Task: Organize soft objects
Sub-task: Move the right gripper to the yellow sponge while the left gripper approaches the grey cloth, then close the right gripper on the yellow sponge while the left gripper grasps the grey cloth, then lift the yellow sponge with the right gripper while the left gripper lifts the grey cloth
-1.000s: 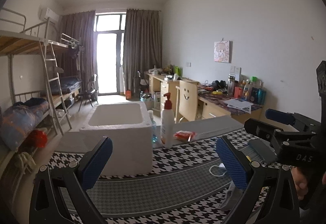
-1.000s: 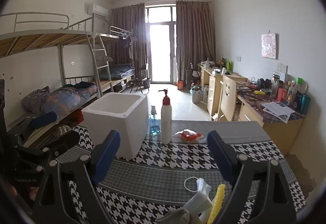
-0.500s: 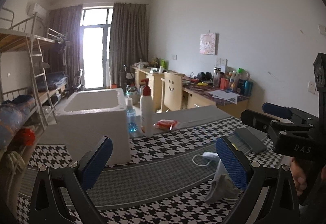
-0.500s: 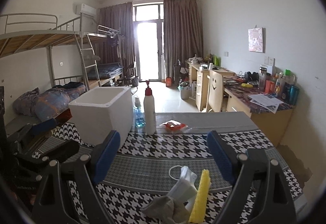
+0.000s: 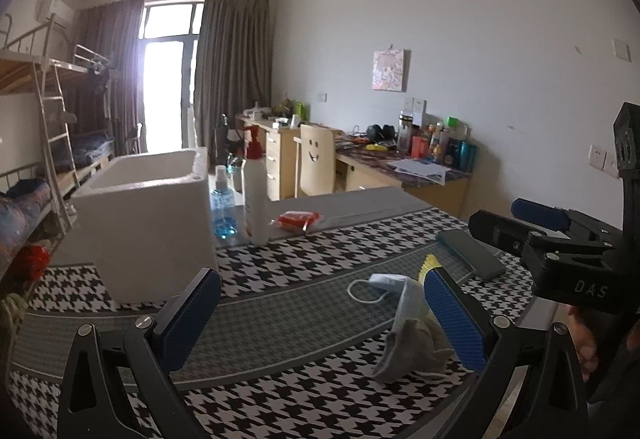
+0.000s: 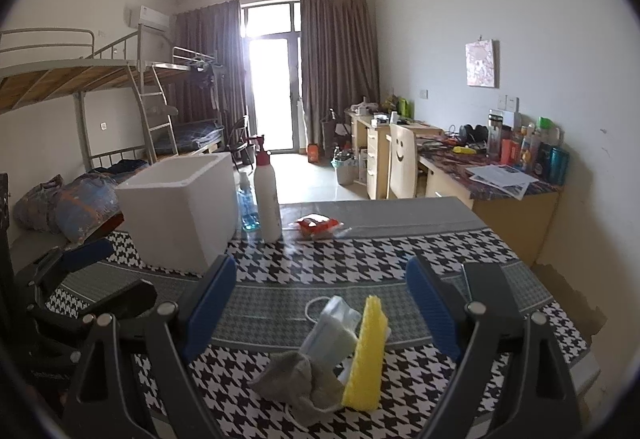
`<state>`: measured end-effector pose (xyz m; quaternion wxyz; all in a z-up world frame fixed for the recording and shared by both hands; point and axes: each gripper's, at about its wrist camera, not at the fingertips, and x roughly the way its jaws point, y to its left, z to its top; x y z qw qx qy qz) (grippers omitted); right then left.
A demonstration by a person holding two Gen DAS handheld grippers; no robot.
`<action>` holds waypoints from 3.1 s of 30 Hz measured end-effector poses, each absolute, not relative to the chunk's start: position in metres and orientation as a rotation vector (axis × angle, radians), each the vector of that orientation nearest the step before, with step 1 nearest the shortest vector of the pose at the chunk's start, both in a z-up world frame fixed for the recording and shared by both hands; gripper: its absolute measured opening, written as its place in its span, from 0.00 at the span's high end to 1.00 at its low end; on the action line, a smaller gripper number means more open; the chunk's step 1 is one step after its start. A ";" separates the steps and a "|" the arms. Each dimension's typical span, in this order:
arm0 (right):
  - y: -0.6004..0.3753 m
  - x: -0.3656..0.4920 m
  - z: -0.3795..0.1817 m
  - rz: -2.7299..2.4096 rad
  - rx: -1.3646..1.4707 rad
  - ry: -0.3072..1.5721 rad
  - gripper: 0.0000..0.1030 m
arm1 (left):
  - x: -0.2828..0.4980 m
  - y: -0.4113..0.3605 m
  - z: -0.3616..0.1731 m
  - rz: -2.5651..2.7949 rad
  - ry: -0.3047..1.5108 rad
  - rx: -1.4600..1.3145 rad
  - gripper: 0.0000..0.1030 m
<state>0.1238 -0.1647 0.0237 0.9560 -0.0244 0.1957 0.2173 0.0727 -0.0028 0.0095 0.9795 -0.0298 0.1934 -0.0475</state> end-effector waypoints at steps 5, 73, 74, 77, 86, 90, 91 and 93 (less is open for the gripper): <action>-0.173 0.124 0.014 0.425 -0.033 0.421 0.13 | 0.074 -0.008 0.002 -0.096 0.409 -0.050 0.01; -0.233 0.169 -0.098 0.339 0.065 0.817 0.80 | 0.134 -0.089 -0.084 -0.288 0.730 0.022 0.20; -0.234 0.170 -0.098 0.336 0.067 0.820 0.80 | 0.135 -0.091 -0.085 -0.296 0.742 0.027 0.22; -0.235 0.171 -0.100 0.331 0.076 0.830 0.80 | 0.135 -0.096 -0.089 -0.302 0.764 0.043 0.31; -0.237 0.169 -0.100 0.333 0.087 0.827 0.80 | 0.134 -0.104 -0.094 -0.322 0.778 0.081 0.66; -0.237 0.167 -0.099 0.336 0.085 0.823 0.80 | 0.133 -0.108 -0.093 -0.330 0.769 0.101 0.76; -0.237 0.166 -0.099 0.336 0.082 0.821 0.80 | 0.133 -0.108 -0.093 -0.335 0.767 0.100 0.78; -0.237 0.165 -0.098 0.337 0.079 0.817 0.80 | 0.132 -0.107 -0.092 -0.342 0.763 0.094 0.78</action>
